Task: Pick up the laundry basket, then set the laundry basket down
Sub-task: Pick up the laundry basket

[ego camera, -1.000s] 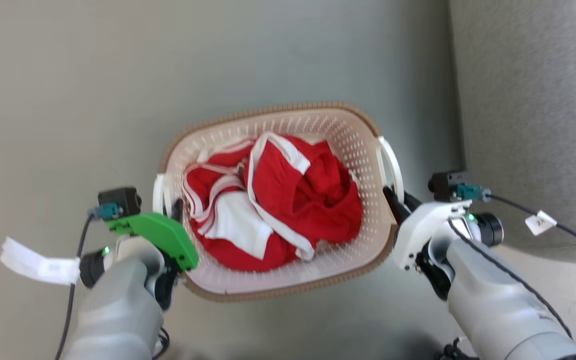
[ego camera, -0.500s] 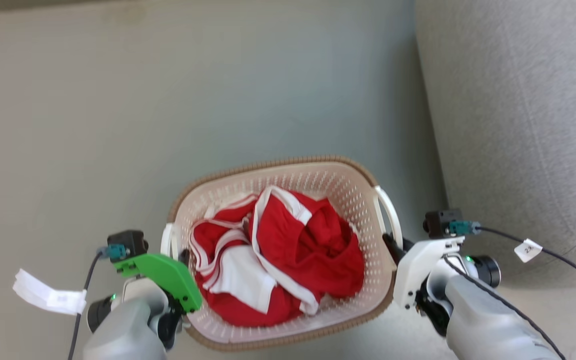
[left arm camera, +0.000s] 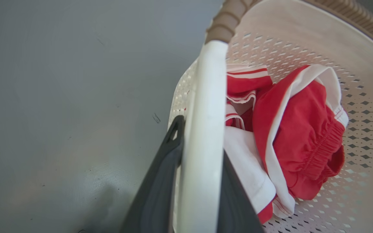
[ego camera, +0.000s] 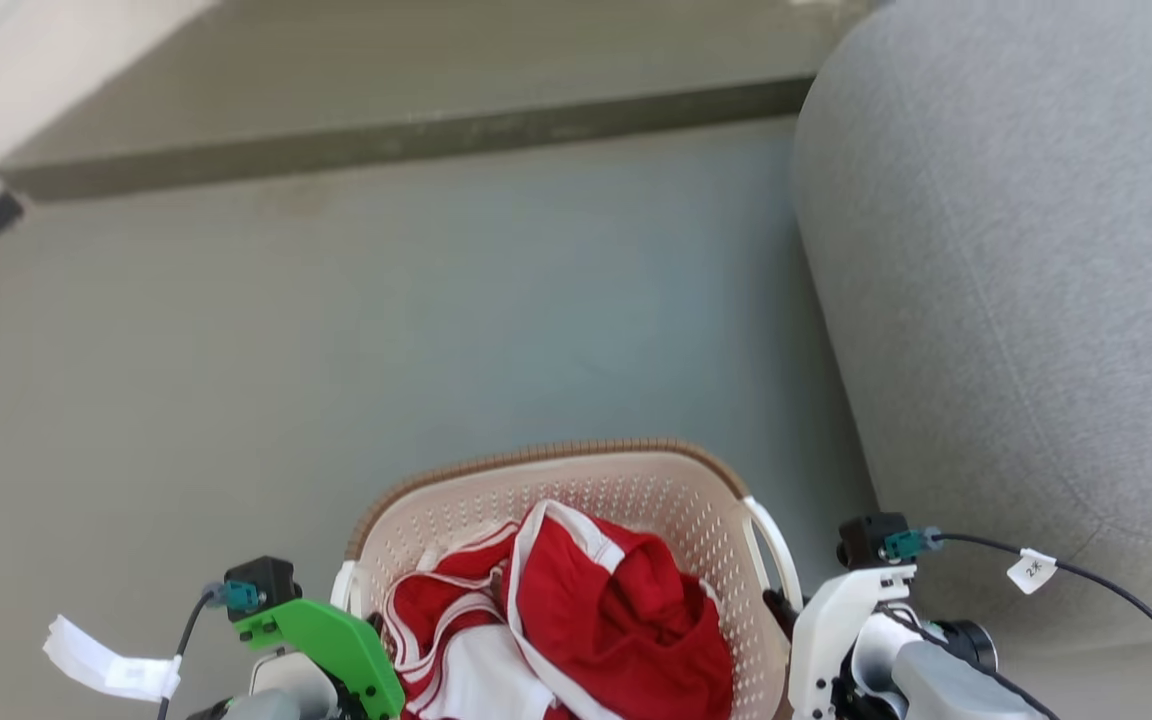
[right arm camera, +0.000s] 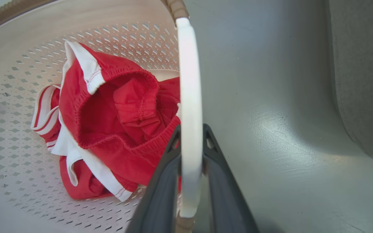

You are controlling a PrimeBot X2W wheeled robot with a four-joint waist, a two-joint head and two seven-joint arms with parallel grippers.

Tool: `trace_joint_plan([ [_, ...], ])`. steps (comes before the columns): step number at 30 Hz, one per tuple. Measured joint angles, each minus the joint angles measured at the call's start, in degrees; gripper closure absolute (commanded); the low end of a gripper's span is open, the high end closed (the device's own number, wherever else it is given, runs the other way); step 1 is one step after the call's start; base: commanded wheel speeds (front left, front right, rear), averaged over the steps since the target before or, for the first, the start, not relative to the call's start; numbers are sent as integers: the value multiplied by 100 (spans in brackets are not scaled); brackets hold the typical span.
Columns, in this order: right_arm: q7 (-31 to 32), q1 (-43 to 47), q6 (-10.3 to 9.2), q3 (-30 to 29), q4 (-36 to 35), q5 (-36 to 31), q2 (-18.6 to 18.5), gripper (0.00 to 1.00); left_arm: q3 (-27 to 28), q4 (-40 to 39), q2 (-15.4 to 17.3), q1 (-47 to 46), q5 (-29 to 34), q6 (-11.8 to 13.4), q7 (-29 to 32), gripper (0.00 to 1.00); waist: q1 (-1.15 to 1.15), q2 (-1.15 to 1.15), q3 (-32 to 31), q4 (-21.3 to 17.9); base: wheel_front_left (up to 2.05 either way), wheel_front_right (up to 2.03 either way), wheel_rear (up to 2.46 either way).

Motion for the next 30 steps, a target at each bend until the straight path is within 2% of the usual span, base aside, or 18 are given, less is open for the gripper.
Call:
trace_joint_plan([
  [12, 538, 110, -1, 154, -46, 333, -43, 100, -78, 14, 16, 128, -116, 0, 276, 100, 0, 0, -678, -111, 0, 0, 0],
  [30, 1131, 157, -2, 344, -40, 560, -71, 100, -129, 97, 30, 279, -308, 1, 761, 100, 0, 0, -1024, -174, 0, 0, 0],
])
